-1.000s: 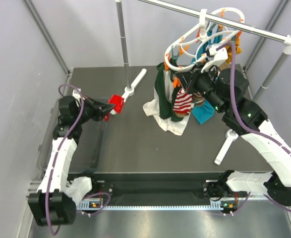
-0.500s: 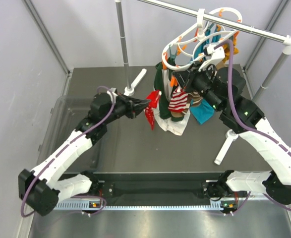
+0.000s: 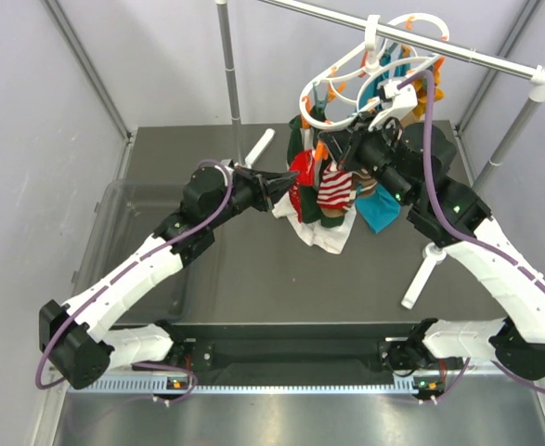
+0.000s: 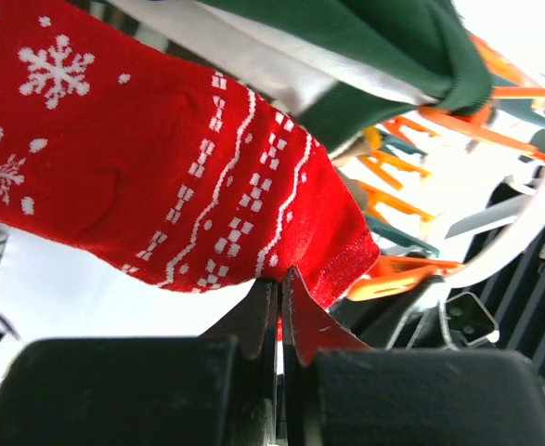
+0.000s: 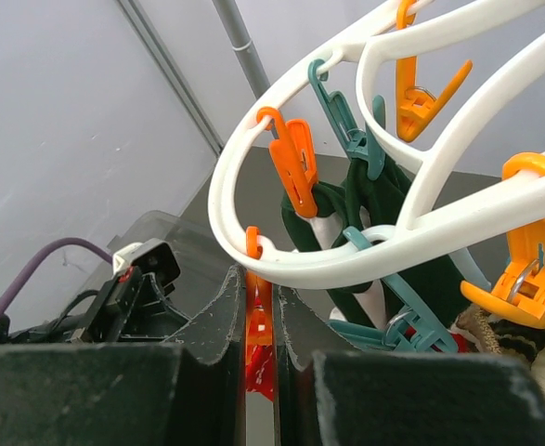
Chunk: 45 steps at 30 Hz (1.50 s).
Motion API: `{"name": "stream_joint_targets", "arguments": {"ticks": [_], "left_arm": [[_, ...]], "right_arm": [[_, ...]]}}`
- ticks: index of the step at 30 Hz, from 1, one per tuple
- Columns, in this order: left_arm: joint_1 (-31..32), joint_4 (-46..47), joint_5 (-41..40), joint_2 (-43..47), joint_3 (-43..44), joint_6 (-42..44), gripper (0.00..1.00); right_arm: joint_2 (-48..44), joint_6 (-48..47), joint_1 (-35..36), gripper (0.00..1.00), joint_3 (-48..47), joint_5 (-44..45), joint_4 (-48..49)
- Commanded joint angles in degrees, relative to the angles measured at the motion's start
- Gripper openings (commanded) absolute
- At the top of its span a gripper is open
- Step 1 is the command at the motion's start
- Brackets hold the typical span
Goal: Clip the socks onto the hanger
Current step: Clamp the sock onto the hanger.
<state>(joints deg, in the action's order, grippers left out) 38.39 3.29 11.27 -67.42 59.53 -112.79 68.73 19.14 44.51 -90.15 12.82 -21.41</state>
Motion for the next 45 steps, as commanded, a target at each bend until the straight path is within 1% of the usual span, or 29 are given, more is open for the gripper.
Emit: {"name": "stream_joint_targets", "arguments": {"ticks": [1, 8, 20, 29, 37, 45], "left_arm": [[0.6, 2.9, -3.9, 0.7, 2.7, -4.7, 0.00], [1.5, 3.6, -3.8, -0.4, 3.8, -5.8, 0.00], [2.4, 9.1, -2.8, -2.6, 4.6, -7.8, 0.00], [2.9, 8.8, -4.3, -1.3, 5.8, -7.2, 0.00], [3.4, 9.9, -4.4, -2.1, 6.1, -7.4, 0.00], [3.6, 11.3, -4.5, -3.1, 6.6, -7.5, 0.00]], "right_arm": [[0.4, 1.1, 0.5, 0.00, -1.6, -2.3, 1.3], [0.5, 1.3, 0.4, 0.00, -1.3, -2.3, 1.4], [0.3, 1.8, 0.4, 0.00, -0.4, -2.3, 1.9], [0.2, 1.8, 0.4, 0.00, 0.1, -2.0, 2.1], [0.6, 2.2, 0.4, 0.00, 0.0, -2.9, 2.5], [0.0, 2.3, 0.4, 0.08, 0.2, -3.2, 2.4]]}}
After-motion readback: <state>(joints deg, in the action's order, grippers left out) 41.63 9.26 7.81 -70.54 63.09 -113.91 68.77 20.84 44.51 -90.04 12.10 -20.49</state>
